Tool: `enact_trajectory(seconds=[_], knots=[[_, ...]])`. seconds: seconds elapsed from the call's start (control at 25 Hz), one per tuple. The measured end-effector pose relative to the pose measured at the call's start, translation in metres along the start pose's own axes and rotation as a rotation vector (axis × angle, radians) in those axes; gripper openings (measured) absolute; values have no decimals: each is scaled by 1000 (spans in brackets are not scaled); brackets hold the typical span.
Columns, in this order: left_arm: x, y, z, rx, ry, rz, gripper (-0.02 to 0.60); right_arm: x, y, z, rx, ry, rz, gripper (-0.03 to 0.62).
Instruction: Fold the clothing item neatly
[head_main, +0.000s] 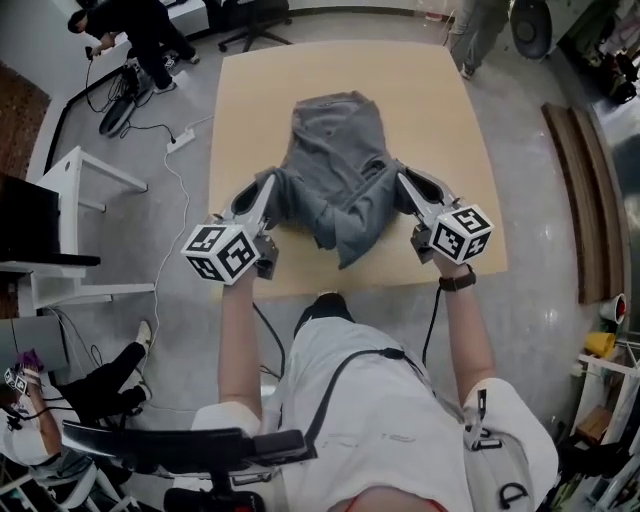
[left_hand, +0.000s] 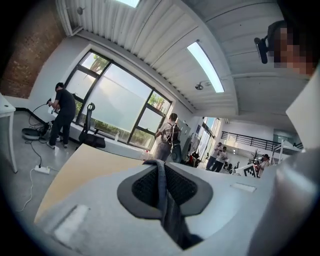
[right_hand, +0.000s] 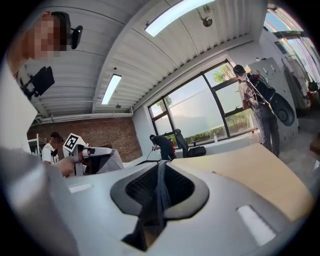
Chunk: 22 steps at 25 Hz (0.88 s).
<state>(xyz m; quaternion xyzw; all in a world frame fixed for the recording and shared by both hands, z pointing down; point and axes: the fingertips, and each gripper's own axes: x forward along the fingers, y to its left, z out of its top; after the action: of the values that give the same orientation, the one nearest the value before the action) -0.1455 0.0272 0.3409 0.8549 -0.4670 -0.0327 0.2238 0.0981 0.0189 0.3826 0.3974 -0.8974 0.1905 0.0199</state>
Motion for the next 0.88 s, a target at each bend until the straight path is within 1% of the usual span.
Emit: enact_trajectory(seconds=[0.12, 0.2, 0.32, 0.4, 0.44, 0.48, 0.52, 0.56, 0.6, 0.68, 0.8, 0.88], knots=[[63, 40, 40, 11, -10, 19, 26, 51, -37, 41, 10, 24, -4, 43], [106, 69, 62, 26, 0, 35, 26, 92, -62, 63, -8, 61, -32, 43], [173, 116, 82, 38, 31, 48, 28, 161, -115, 81, -60, 116, -131, 43], [216, 156, 78, 42, 78, 77, 34, 207, -158, 76, -52, 160, -209, 46], [236, 180, 70, 52, 113, 105, 70, 228, -180, 69, -39, 184, -245, 66], [253, 205, 57, 65, 159, 141, 159, 247, -202, 59, -26, 212, -273, 141], [265, 229, 39, 72, 215, 179, 205, 261, -221, 46, -18, 248, -296, 237], [269, 251, 17, 67, 272, 211, 220, 269, -237, 31, -16, 289, -318, 278], [267, 268, -7, 49, 319, 232, 225, 270, -248, 14, -17, 325, -338, 284], [242, 292, -56, -4, 375, 262, 235, 256, -255, -18, -9, 354, -361, 282], [185, 314, -105, -54, 399, 337, 242, 213, -253, -70, 42, 370, -393, 272], [147, 318, -131, -93, 409, 384, 242, 175, -251, -112, 74, 409, -427, 264]])
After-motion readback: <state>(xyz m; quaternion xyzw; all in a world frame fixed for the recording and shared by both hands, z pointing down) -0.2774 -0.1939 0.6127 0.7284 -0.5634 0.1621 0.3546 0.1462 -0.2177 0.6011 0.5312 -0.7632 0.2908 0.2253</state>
